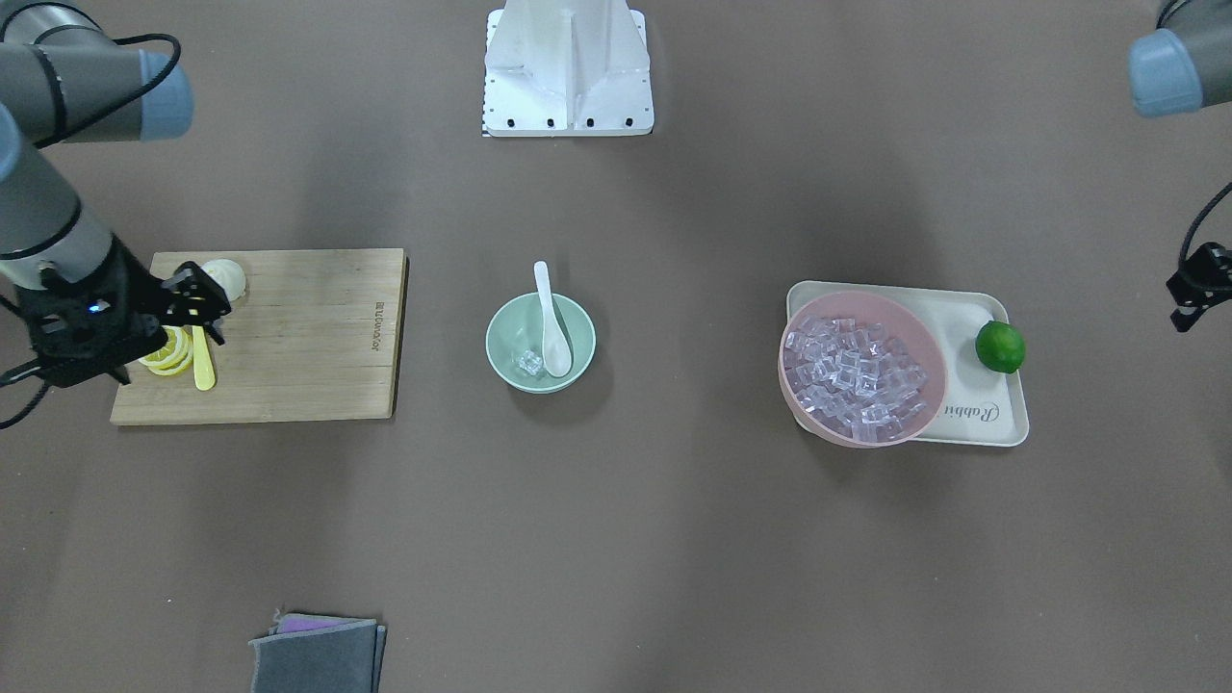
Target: Put spoon and ice into bowl
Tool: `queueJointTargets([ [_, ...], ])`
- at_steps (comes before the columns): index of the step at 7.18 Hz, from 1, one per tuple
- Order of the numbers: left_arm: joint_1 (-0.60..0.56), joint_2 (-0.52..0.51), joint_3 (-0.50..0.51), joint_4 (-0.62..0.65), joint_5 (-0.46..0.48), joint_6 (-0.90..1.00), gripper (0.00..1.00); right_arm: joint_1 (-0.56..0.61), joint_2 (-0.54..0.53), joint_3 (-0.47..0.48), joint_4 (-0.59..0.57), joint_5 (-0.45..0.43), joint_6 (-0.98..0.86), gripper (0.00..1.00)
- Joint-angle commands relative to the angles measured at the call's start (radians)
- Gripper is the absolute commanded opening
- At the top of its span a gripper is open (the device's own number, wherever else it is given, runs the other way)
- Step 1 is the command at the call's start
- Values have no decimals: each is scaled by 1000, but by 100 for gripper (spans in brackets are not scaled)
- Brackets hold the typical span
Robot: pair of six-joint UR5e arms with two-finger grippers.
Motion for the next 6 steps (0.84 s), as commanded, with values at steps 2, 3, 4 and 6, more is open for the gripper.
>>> queueJointTargets([
  [2,-147,145,22,-1,-220,112,98,157,-77,-59,0,-1,-56,100],
  [3,-163,159,25,1,-227,112,98,249,-94,-81,-5,131,-61,100],
  [4,-186,175,25,1,-224,114,98,341,-135,-158,3,269,-64,100],
  [6,-197,180,25,1,-225,112,98,464,-213,-233,1,285,-214,100],
])
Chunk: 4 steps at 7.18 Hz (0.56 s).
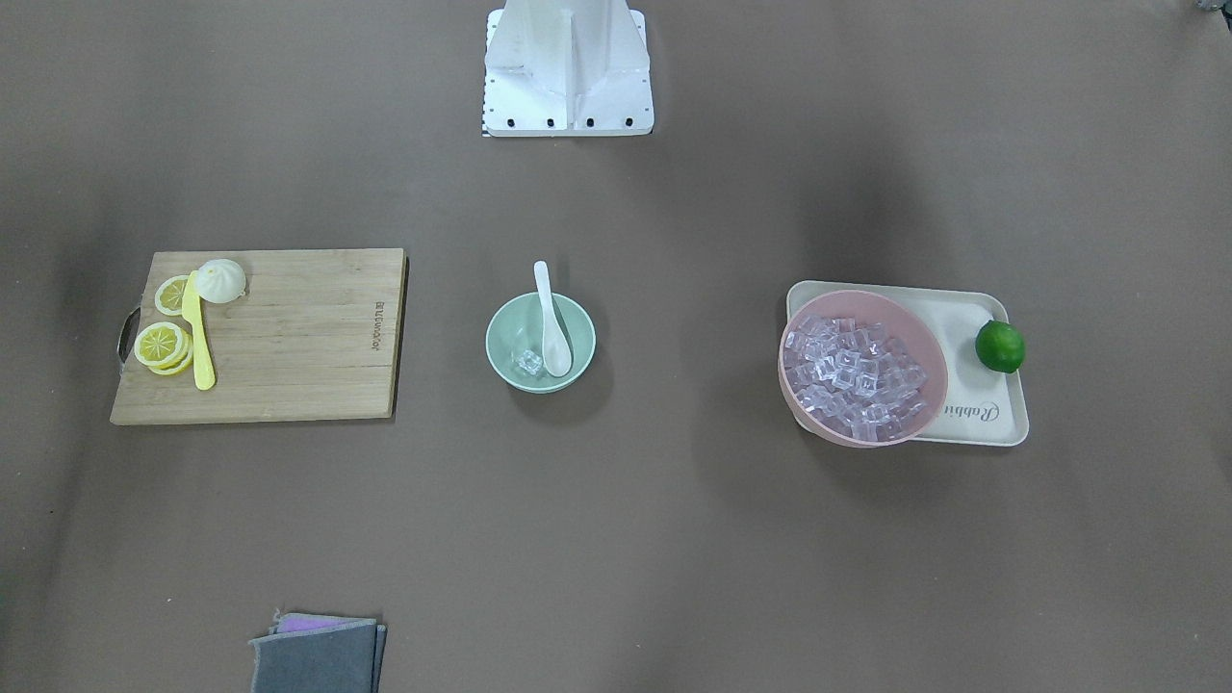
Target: Put spoon and ice into bowl
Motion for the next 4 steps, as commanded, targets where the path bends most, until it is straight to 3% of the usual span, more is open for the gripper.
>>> queueJointTargets([
  [1,-9,6,1,3,2,-1,98,124,-61,-77,-5,29,-173,100],
  [4,-15,18,2,3,4,-1,98,172,-115,-54,-4,32,-188,100],
])
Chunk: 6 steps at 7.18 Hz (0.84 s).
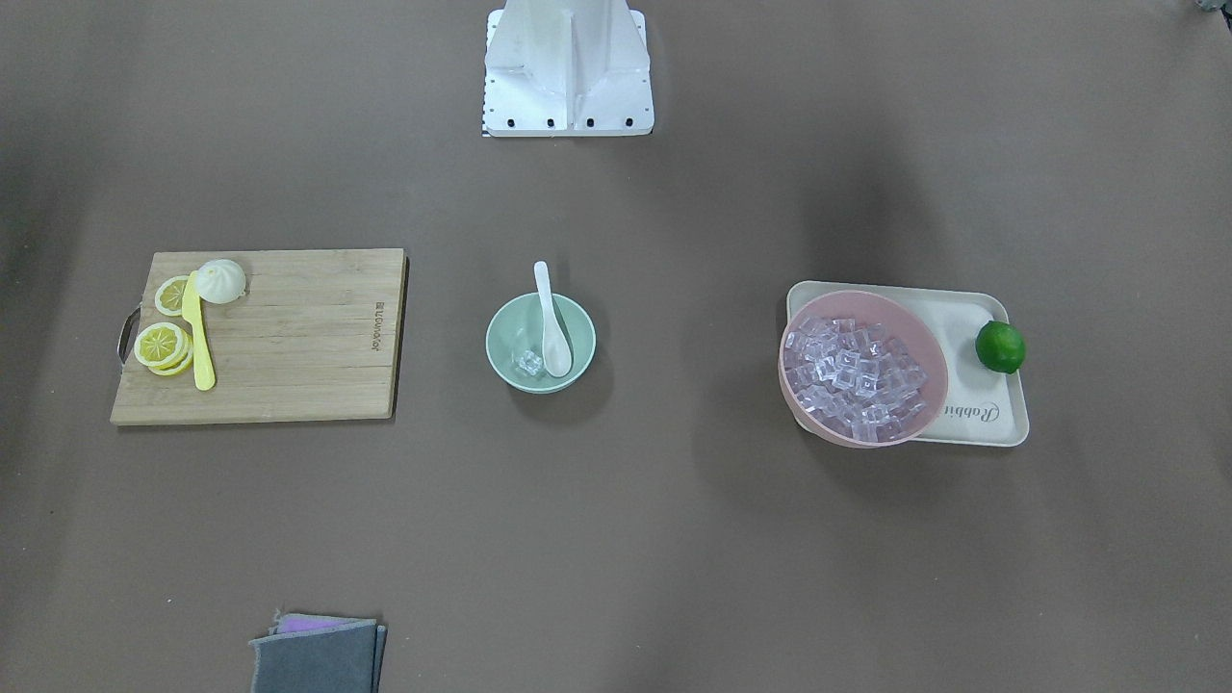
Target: Put spoon and ice into bowl
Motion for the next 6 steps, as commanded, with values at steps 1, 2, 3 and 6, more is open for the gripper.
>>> queueJointTargets([
  [1,-1,4,3,0,4,-1,98,22,-23,11,-4,-2,-7,100],
  [2,-1,6,15,0,5,-3,98,25,-34,11,-4,-3,-7,100],
  [3,-1,6,42,0,5,-4,98,25,-49,10,-4,-6,-4,100],
  [6,-2,6,47,2,8,-10,98,25,-49,11,-5,-38,6,100],
])
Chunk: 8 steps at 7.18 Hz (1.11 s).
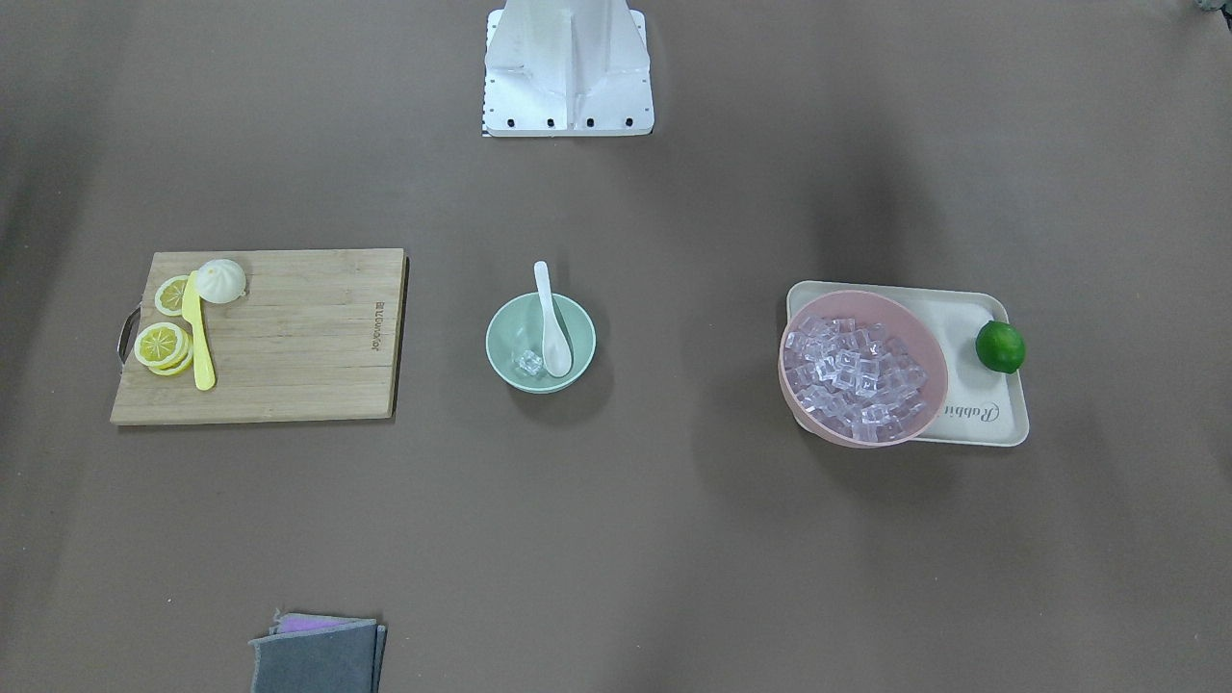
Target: Put spoon and ice into bowl
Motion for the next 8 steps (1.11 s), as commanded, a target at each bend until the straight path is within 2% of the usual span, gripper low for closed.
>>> queueJointTargets([
  [1,-1,0,3,2,1,-3,98,0,-1,0,-1,-23,2,100],
  [4,1,0,1,2,34,-5,98,-1,1,0,1,-23,2,100],
  [8,-1,0,1,2,33,-5,98,-1,5,0,3,-21,2,100],
])
